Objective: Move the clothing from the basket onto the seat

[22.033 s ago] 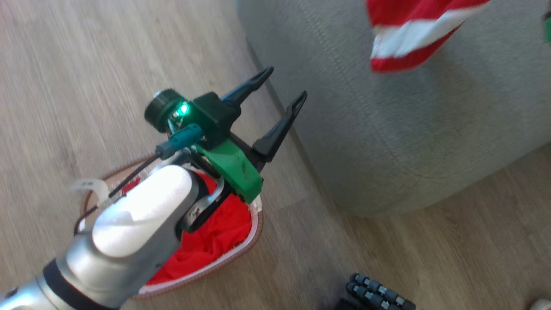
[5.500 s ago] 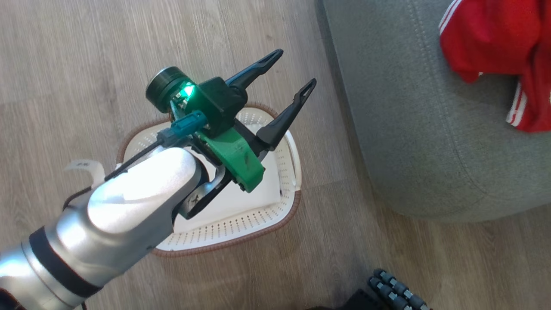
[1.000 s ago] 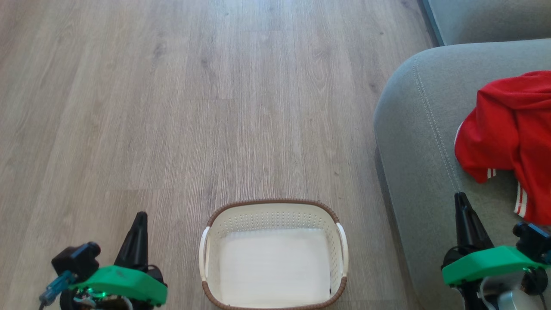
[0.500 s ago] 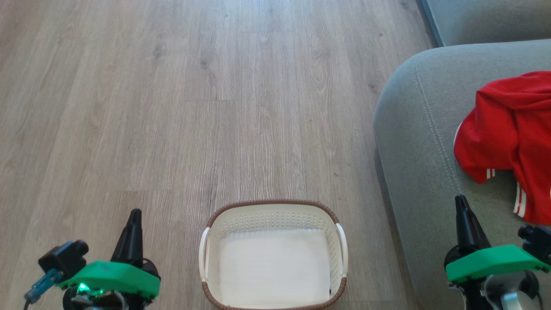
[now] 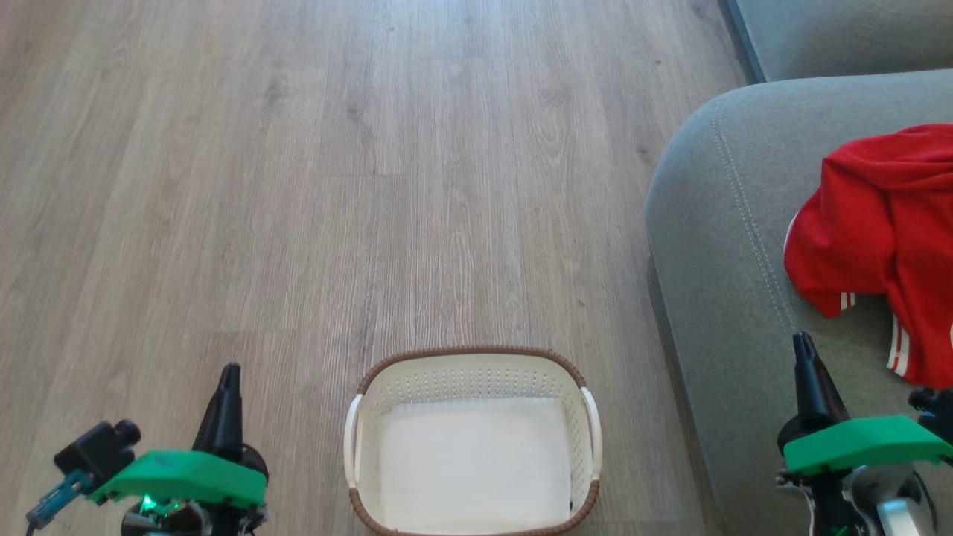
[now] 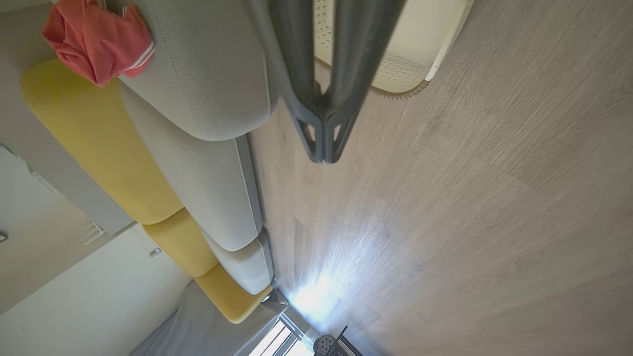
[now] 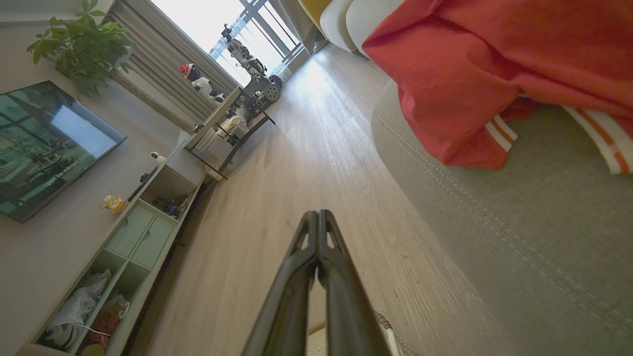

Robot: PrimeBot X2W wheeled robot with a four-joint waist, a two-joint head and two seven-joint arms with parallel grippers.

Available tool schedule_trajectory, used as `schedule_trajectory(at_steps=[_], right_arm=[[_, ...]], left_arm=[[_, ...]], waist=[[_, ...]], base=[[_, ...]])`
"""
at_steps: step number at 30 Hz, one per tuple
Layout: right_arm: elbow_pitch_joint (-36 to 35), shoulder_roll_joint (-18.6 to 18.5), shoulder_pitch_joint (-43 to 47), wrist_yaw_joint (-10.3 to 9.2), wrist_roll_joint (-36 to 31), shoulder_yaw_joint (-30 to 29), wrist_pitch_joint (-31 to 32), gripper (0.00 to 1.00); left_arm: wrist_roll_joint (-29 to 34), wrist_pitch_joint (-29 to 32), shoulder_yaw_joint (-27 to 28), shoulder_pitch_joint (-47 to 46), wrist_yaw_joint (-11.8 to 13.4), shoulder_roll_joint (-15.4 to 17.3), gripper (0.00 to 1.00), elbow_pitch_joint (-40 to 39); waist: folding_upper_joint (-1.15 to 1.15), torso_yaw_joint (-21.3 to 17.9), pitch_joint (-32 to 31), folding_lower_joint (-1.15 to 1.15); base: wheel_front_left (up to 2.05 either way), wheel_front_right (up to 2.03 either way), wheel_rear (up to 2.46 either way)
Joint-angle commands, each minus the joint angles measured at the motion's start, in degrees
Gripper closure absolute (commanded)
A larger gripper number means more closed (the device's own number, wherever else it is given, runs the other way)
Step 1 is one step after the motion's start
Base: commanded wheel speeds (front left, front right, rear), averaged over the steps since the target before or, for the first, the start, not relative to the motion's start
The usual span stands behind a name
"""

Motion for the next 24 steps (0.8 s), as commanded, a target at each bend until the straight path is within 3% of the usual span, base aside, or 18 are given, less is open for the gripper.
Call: schedule_trajectory(at_steps=[1,24], right_arm=[[-1.7,-0.2,-2.8,0.20,0.8,0.2,0.5,1.00],[-0.8,0.6,-4.1,0.29,15.2,-0.8,4.4,1.00]], left_arm=[[-0.7,0.3,1.6,-3.5,-0.4,0.4,1.00,-1.6],[-15.1,4.2,4.6,-4.8,-1.2,-0.6,1.00,-1.1]], waist=[[0.00,0.0,0.0,0.00],[0.00,-0.1,-0.3,0.00]], base=[[0.00,0.00,0.00],[0.00,0.00,0.00]])
